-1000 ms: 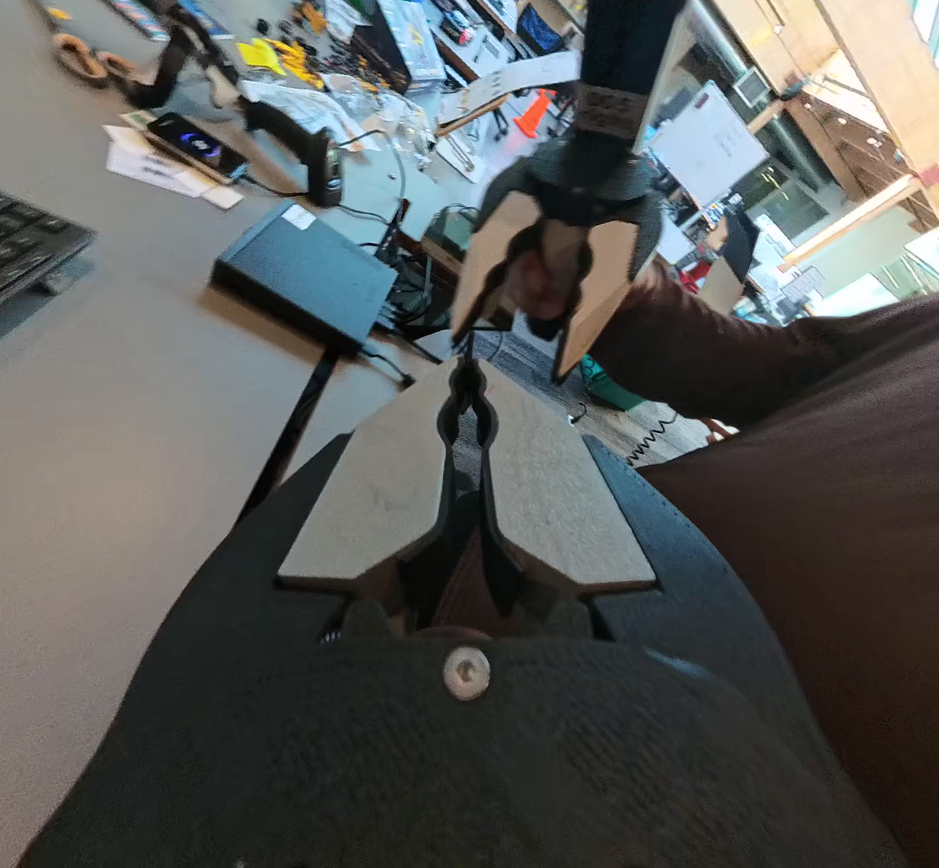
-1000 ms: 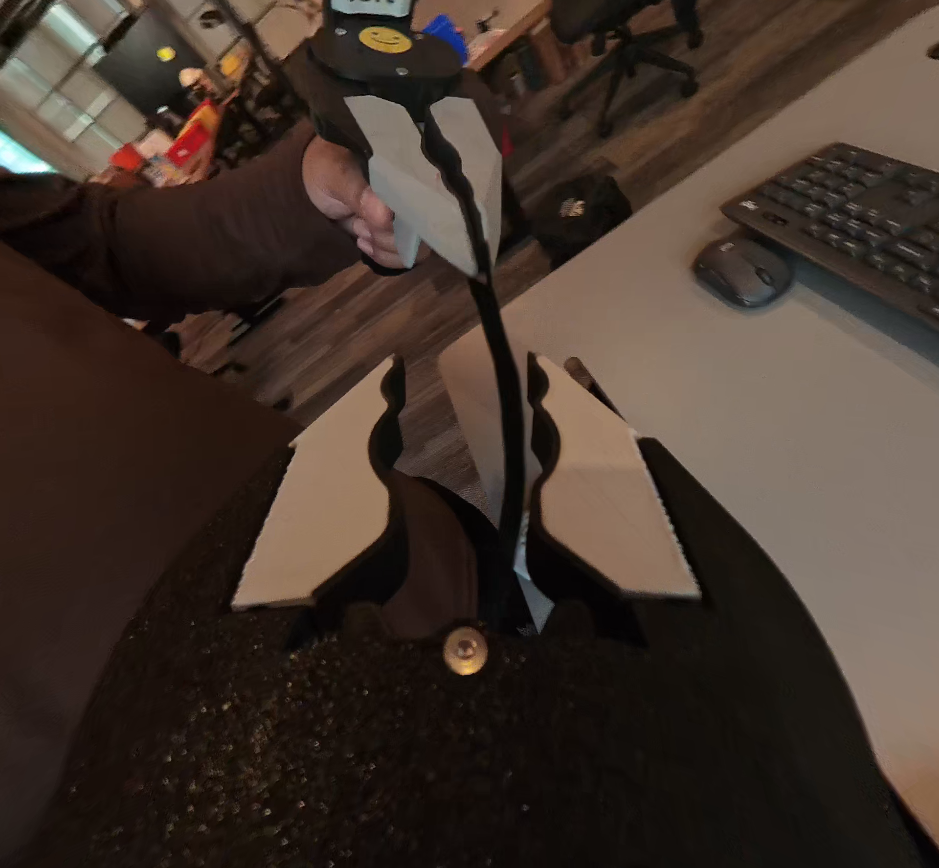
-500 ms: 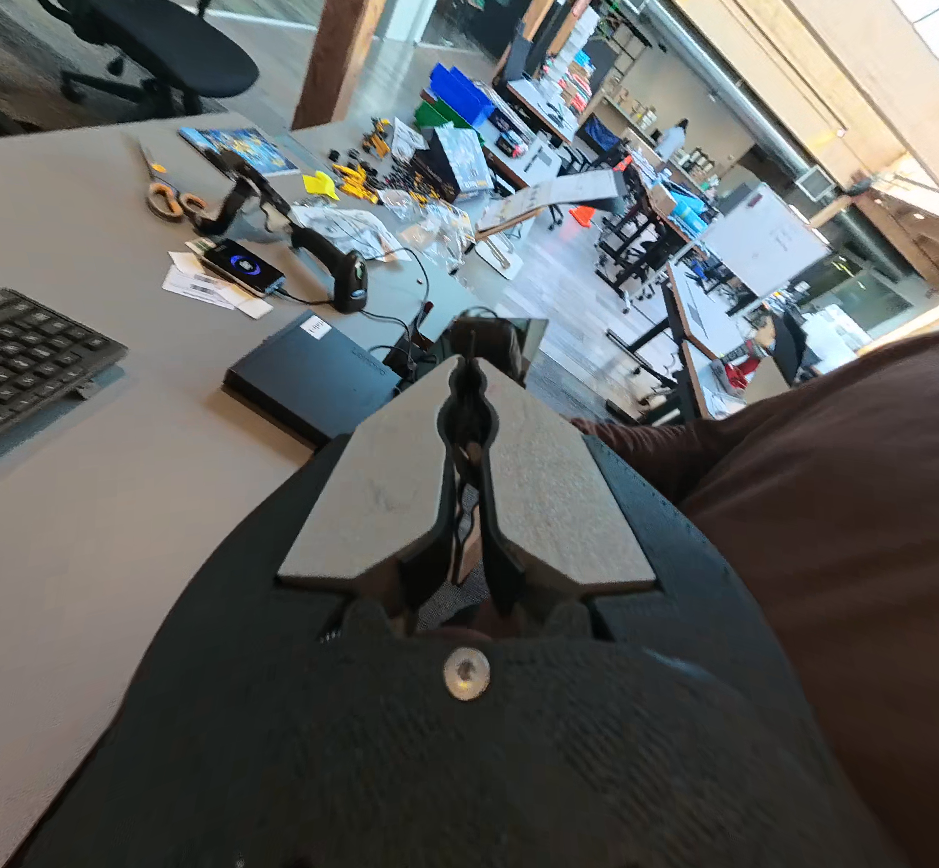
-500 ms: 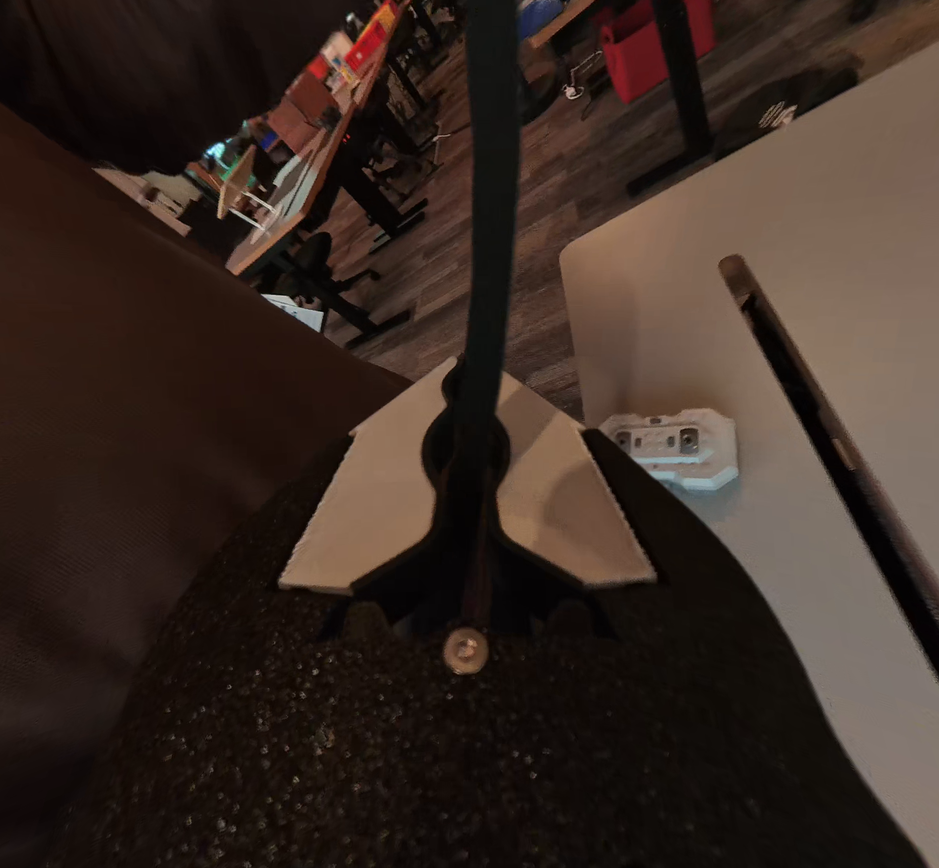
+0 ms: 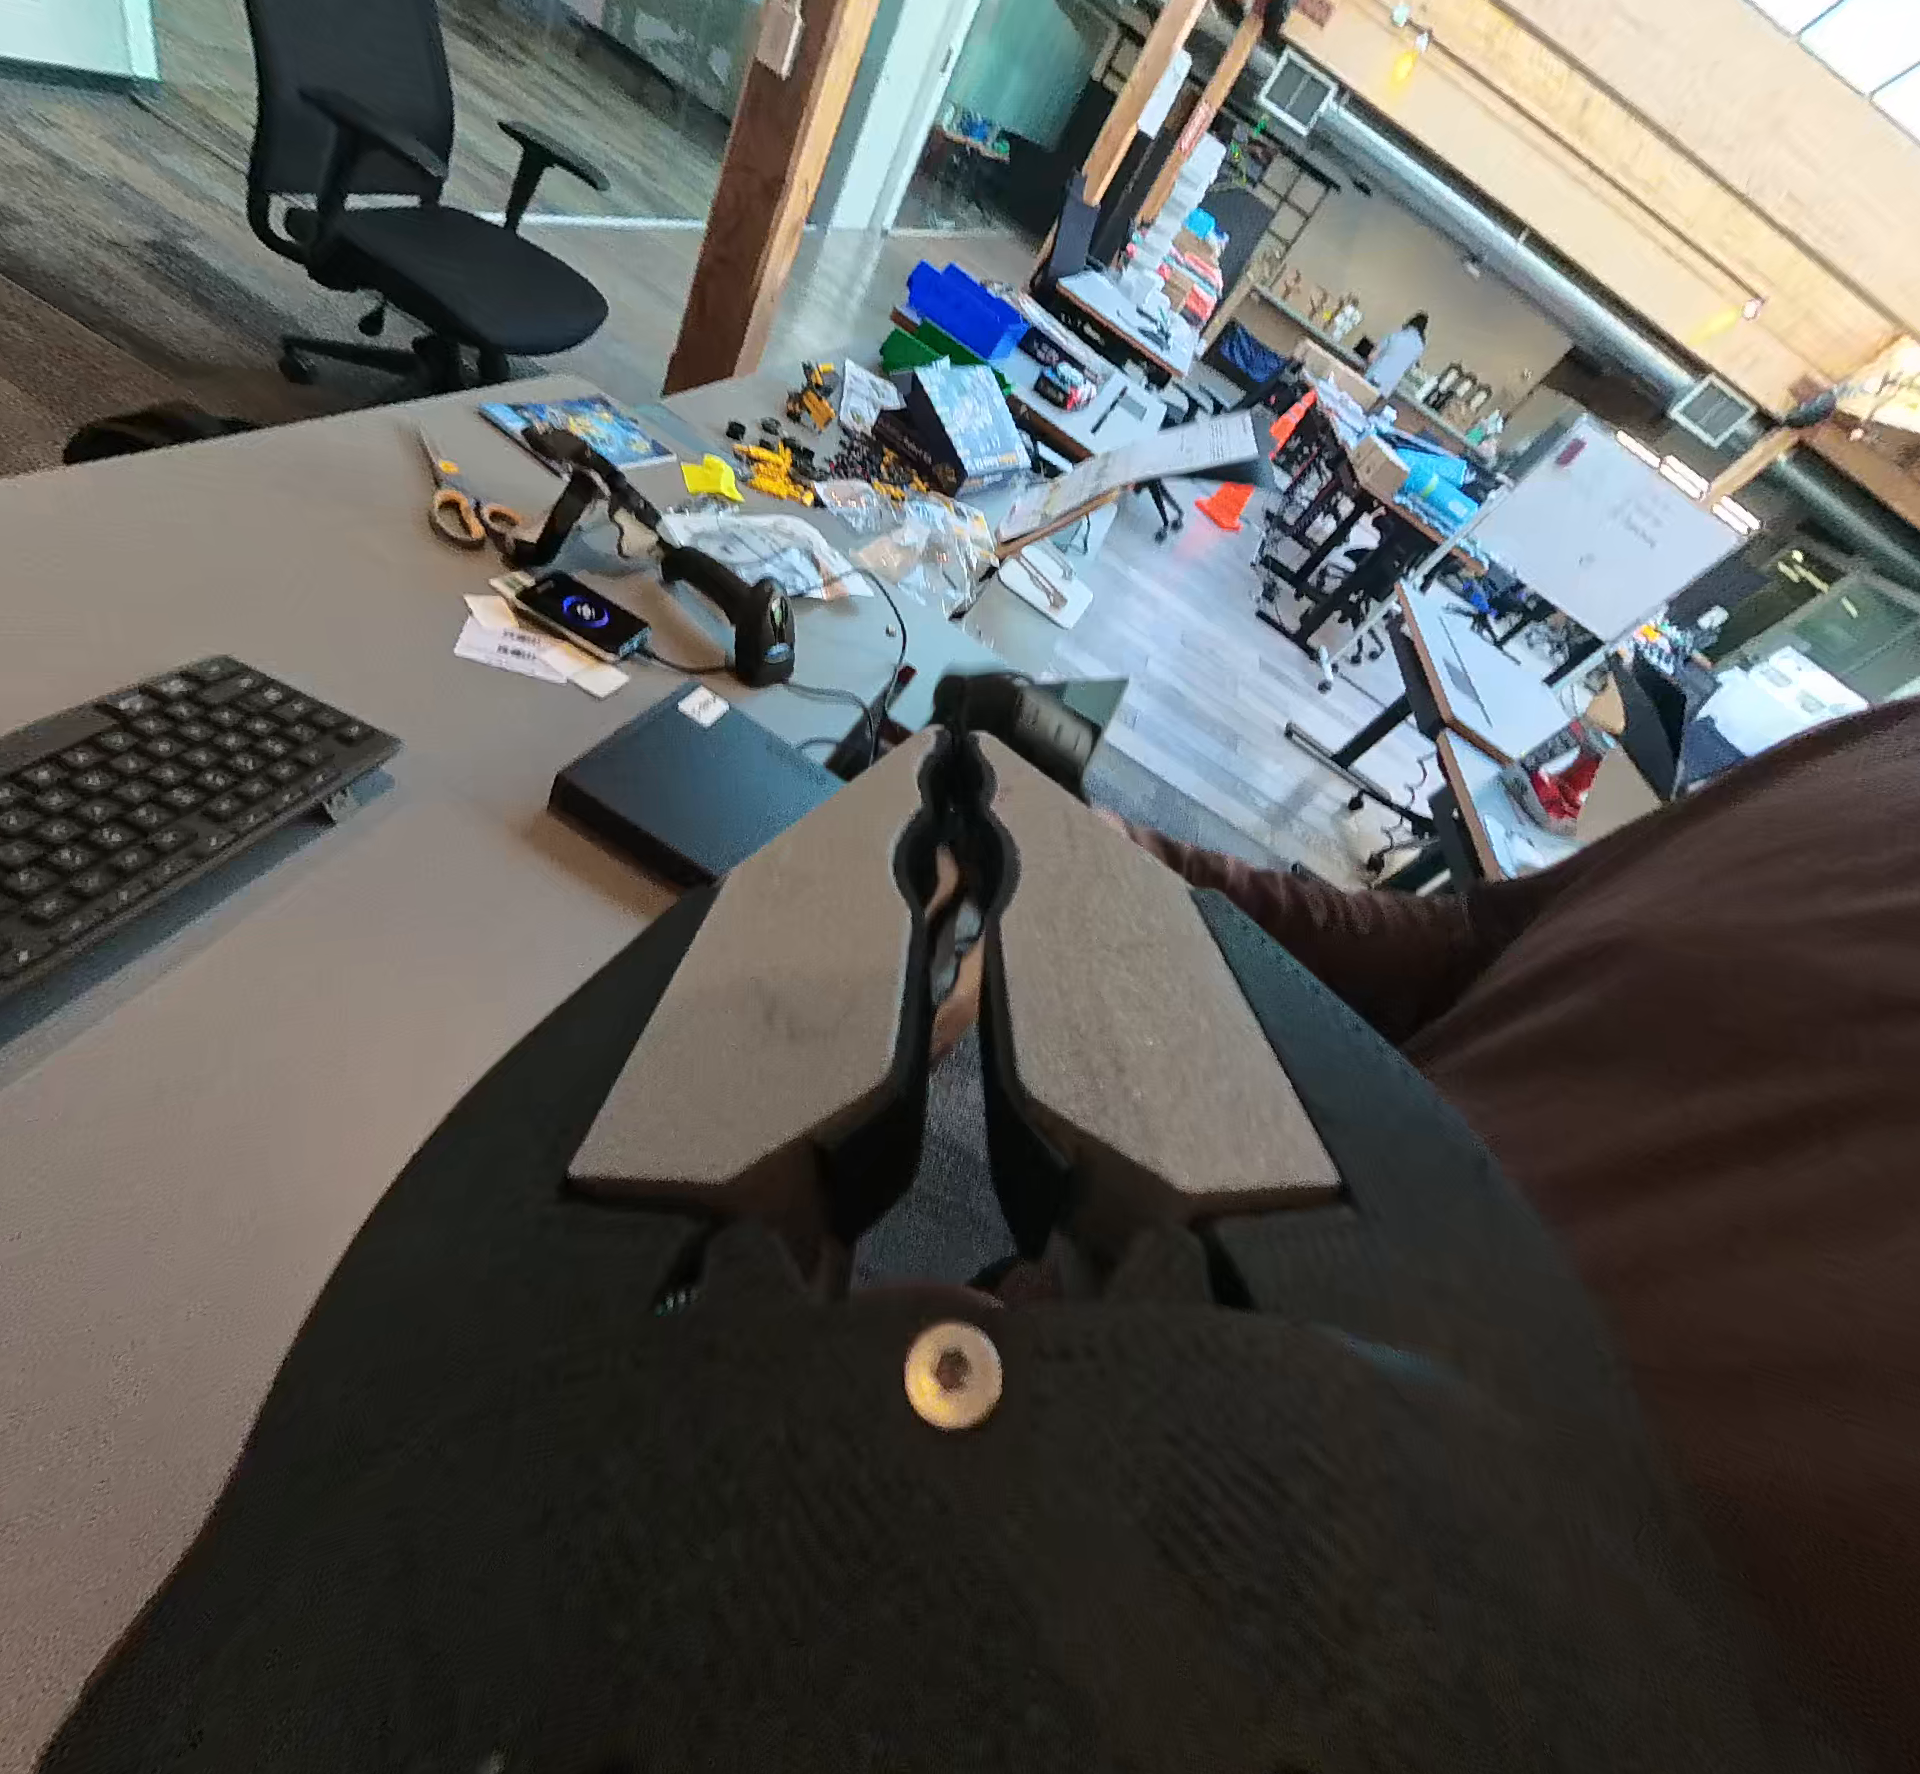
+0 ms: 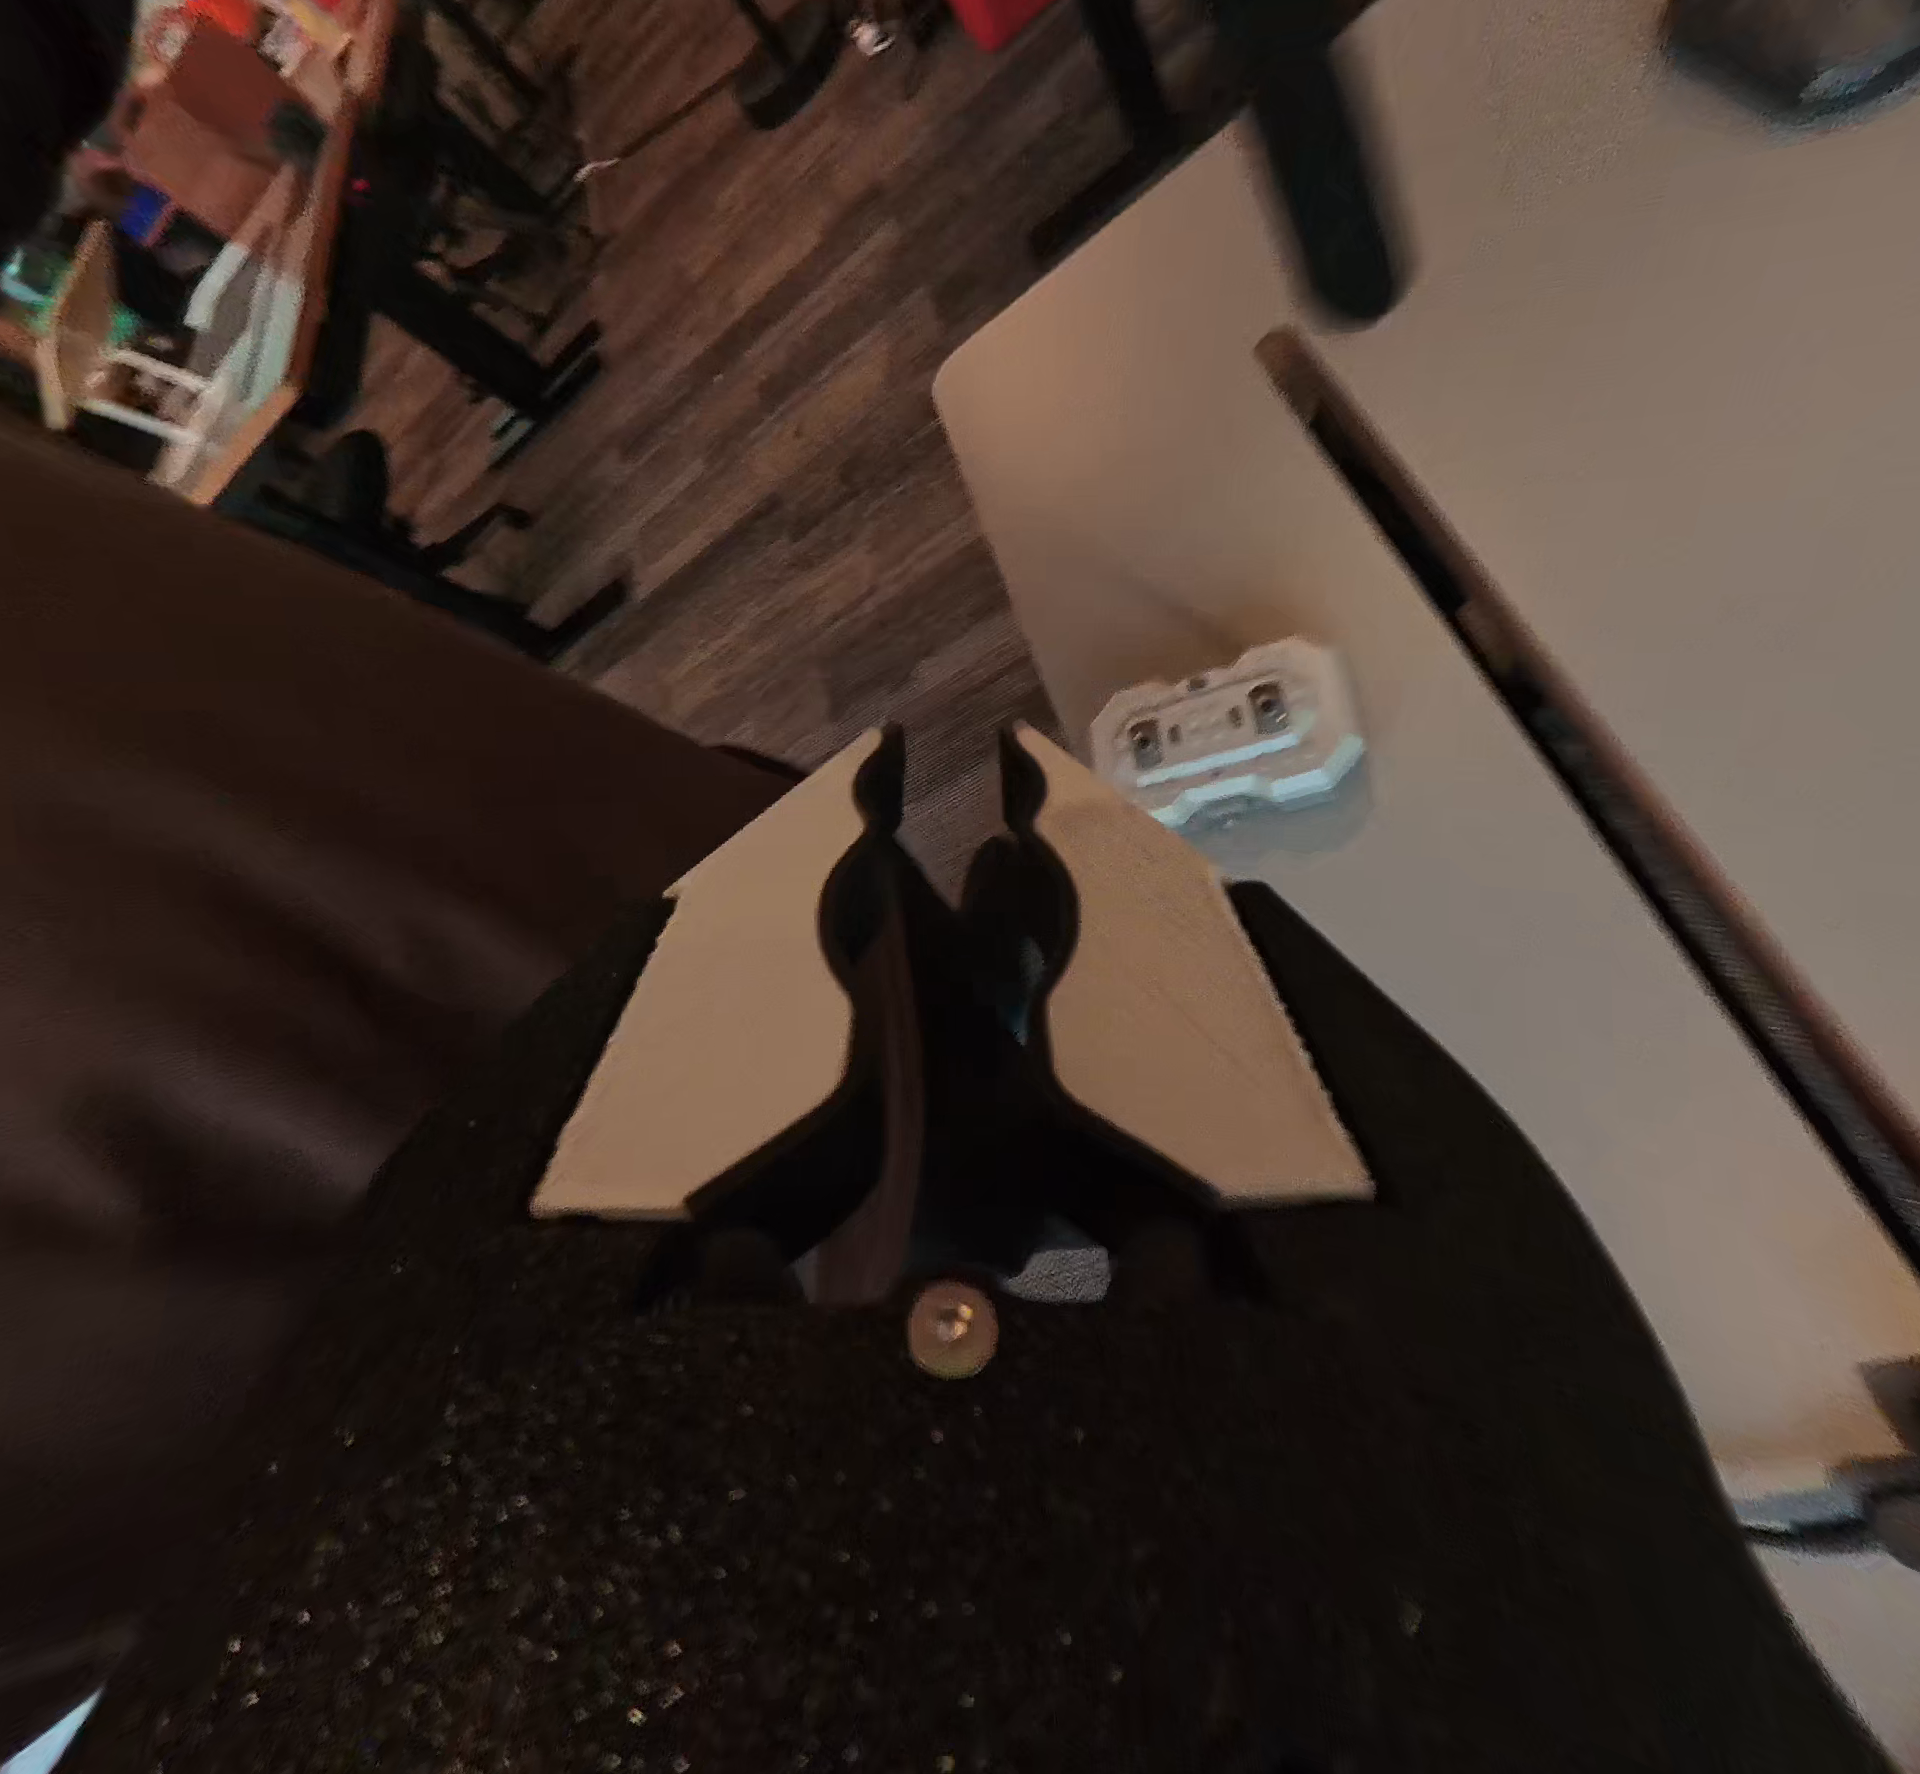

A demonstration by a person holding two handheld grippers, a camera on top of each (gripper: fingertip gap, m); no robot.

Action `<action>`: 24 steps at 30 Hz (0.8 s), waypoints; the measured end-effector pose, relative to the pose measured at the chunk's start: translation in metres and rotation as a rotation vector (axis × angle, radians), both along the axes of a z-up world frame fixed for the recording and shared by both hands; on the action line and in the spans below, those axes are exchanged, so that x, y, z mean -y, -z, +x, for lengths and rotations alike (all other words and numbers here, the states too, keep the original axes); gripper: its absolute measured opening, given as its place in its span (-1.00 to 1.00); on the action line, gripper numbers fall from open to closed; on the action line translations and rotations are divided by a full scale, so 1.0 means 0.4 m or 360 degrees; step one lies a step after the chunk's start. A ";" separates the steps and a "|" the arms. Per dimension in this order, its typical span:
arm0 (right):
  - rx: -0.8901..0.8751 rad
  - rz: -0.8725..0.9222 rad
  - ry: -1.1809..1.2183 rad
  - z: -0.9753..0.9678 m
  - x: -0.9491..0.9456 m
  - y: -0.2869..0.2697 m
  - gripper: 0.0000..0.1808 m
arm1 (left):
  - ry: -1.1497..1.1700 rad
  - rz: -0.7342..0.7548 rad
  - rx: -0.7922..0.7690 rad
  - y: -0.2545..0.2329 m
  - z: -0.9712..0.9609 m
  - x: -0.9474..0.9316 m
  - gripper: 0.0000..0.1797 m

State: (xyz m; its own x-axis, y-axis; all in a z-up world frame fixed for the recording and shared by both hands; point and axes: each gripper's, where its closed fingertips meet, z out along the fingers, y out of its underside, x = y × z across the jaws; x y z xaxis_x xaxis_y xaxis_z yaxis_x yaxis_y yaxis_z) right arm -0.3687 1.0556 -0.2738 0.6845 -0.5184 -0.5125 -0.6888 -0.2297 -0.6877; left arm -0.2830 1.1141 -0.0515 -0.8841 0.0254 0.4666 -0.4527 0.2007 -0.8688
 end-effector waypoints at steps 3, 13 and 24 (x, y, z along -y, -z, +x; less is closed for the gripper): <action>0.0172 0.0011 0.0081 0.030 -0.043 -0.135 -0.68 | 0.0039 0.0048 0.0026 0.056 -0.037 -0.086 -1.00; 0.0277 0.0231 -0.0387 0.038 -0.651 -0.328 -0.58 | 0.0144 0.0091 -0.0060 0.173 -0.145 -0.458 -1.00; 0.0051 -0.0082 -0.0846 0.062 -0.969 -0.105 -1.00 | -0.0245 -0.0016 -0.0032 0.123 0.016 -0.792 -1.00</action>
State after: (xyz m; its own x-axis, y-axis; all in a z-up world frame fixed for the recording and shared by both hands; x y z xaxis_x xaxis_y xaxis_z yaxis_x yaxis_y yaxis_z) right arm -0.3438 1.4433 -0.2316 0.8746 -0.1196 -0.4699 -0.4469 -0.5751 -0.6853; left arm -0.2768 1.4308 -0.1007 -0.8683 -0.1053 0.4848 -0.4950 0.1190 -0.8607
